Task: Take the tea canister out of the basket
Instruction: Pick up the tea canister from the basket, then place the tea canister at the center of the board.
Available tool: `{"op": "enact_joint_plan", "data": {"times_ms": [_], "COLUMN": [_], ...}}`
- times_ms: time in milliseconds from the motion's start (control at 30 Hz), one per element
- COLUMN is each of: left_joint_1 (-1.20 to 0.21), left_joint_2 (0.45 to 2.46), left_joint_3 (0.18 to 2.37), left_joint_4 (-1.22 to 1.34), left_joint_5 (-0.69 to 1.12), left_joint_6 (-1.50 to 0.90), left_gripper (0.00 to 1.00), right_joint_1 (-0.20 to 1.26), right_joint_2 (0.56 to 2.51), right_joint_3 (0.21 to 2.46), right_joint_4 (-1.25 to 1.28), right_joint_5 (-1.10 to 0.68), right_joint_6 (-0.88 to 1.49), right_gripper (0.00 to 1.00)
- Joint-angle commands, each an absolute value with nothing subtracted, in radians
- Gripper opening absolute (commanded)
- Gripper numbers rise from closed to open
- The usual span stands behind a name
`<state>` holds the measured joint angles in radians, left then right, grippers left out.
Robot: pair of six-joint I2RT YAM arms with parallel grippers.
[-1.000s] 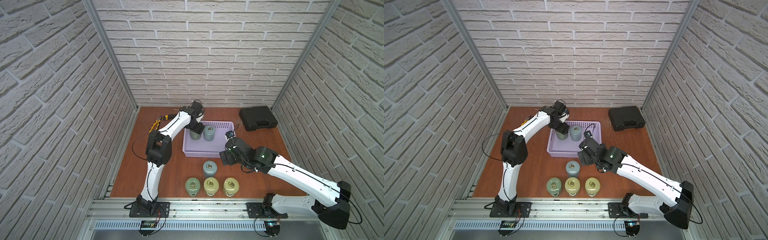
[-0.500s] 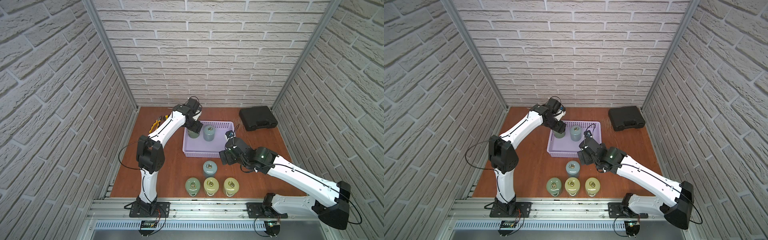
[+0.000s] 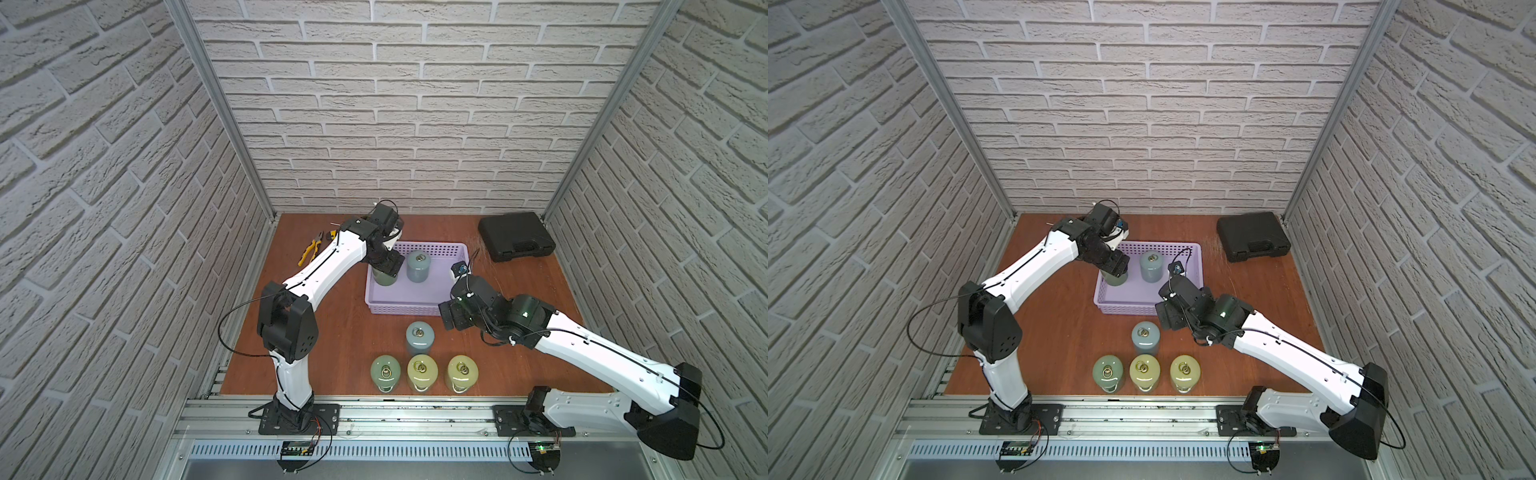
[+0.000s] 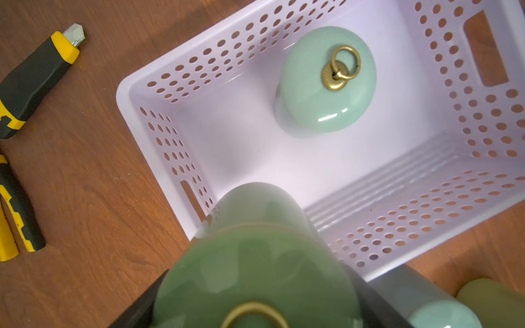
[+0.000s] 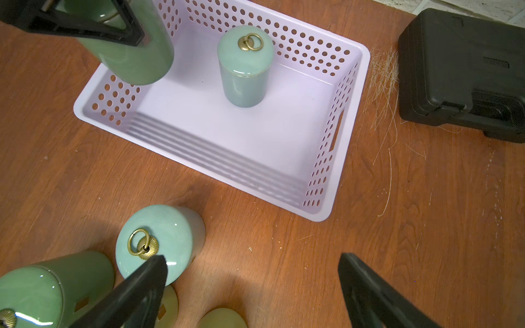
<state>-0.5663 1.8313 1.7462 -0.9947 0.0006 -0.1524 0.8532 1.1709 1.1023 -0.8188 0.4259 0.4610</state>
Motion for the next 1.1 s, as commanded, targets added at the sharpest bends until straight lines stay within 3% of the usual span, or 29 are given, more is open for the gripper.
{"op": "enact_joint_plan", "data": {"times_ms": [0, 1067], "left_joint_1": [-0.593, -0.843], "left_joint_2": [1.748, 1.423], "left_joint_3": [1.726, 1.318], "left_joint_4": [-0.951, -0.884], "left_joint_5": [-0.020, -0.156], "left_joint_6": [-0.176, -0.421], "left_gripper": [0.58, 0.57], "right_joint_1": [0.847, 0.845], "right_joint_2": [1.142, 1.139], "right_joint_3": [1.088, 1.080], "right_joint_4": [-0.789, -0.827], "right_joint_5": [0.439, 0.443], "right_joint_6": [0.471, 0.481], "right_gripper": [0.99, 0.99]}}
